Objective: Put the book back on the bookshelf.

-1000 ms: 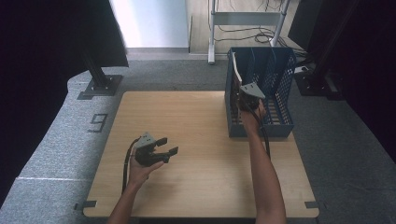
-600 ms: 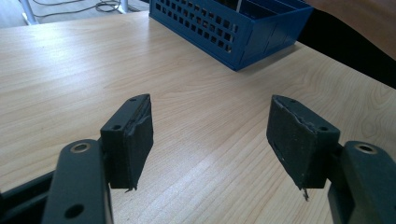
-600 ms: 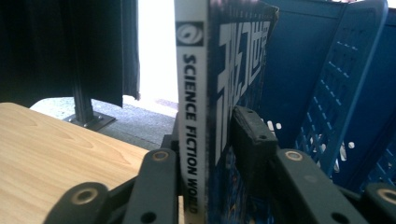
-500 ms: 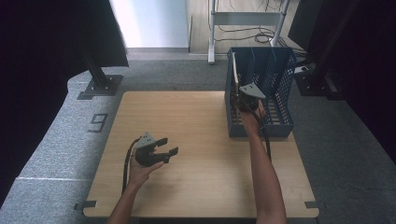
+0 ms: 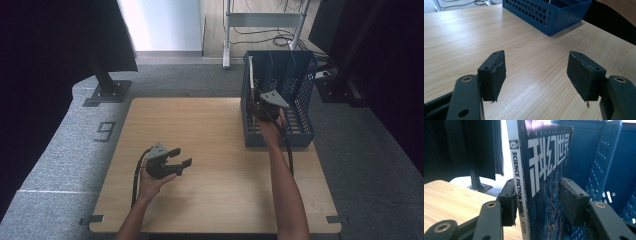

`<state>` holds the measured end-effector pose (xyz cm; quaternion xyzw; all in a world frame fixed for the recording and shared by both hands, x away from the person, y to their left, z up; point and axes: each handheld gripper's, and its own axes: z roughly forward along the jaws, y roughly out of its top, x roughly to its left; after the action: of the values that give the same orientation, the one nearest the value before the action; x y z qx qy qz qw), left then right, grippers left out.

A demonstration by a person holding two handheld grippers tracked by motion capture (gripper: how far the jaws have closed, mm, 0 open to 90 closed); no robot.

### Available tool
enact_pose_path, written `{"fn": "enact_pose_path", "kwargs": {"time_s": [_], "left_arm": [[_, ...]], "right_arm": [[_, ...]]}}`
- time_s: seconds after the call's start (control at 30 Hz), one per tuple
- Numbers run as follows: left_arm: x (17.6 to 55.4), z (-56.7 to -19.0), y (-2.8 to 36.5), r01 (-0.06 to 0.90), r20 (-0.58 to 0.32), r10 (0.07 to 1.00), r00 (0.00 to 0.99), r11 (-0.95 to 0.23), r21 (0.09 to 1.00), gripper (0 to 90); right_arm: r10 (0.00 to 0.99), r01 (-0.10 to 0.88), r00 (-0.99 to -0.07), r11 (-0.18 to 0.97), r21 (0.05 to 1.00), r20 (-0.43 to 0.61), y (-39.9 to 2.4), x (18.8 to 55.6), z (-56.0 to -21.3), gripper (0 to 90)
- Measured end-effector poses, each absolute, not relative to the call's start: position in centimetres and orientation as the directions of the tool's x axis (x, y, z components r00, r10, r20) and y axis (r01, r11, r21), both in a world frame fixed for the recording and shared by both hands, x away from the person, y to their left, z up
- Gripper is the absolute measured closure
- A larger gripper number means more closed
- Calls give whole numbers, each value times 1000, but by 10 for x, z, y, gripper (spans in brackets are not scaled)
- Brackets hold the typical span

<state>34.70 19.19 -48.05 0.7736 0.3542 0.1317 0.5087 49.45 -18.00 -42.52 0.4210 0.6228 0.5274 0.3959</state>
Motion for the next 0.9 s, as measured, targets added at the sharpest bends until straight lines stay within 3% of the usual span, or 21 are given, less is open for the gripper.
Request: {"fn": "enact_pose_path", "kwargs": {"time_s": [0.9], "left_arm": [[343,-477,191,397,-124,691,712,-250,883,313]], "right_arm": [[943,110,-330,85,990,-45,-182,462,-424,471]]}}
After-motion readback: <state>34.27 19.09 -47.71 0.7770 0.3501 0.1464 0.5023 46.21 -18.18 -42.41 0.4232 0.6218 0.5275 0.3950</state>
